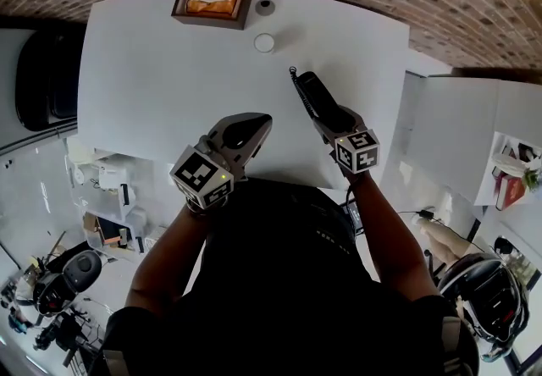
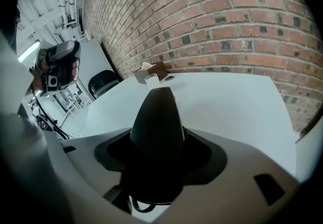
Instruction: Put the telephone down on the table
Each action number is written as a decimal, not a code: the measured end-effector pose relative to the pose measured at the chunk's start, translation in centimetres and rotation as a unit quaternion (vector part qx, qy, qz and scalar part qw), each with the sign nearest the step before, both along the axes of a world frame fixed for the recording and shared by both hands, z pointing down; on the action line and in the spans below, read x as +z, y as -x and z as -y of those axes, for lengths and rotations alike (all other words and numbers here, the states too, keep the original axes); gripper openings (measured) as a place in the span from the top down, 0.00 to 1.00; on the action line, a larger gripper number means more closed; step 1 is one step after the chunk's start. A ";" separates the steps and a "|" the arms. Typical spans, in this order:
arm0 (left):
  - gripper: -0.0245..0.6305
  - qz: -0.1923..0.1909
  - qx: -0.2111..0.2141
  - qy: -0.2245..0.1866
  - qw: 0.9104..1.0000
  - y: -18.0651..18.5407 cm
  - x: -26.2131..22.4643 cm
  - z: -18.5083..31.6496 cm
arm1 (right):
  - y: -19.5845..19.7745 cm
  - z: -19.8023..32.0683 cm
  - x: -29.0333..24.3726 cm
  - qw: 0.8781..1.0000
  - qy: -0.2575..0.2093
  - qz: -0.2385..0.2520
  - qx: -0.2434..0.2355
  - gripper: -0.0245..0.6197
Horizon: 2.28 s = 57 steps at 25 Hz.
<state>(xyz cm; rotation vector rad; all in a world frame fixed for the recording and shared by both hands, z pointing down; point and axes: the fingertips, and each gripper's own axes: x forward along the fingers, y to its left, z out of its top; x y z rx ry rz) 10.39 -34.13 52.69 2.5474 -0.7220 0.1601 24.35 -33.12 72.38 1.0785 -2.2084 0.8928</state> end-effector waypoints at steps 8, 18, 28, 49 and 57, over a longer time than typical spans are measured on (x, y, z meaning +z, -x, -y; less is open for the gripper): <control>0.95 -0.004 -0.001 0.004 1.000 -0.1 0.3 0.2 | -0.5 -0.4 2.2 1.000 0.015 -0.024 -0.001 0.54; 0.95 -0.006 -0.004 0.005 1.000 -0.1 0.2 -0.5 | -0.9 -1.3 3.7 0.998 0.017 -0.055 -0.012 0.54; 0.95 -0.005 -0.003 0.003 1.000 0.3 0.0 -1.8 | -1.3 -2.6 5.5 0.995 0.015 -0.091 -0.033 0.54; 0.95 0.005 -0.005 -0.029 1.000 1.2 -3.1 -5.3 | -1.5 -3.1 2.8 0.998 -0.008 -0.064 -0.027 0.53; 0.95 -0.008 -0.011 -0.058 0.998 0.9 -5.9 -7.0 | -1.1 -3.4 -6.3 0.995 -0.097 -0.031 -0.021 0.54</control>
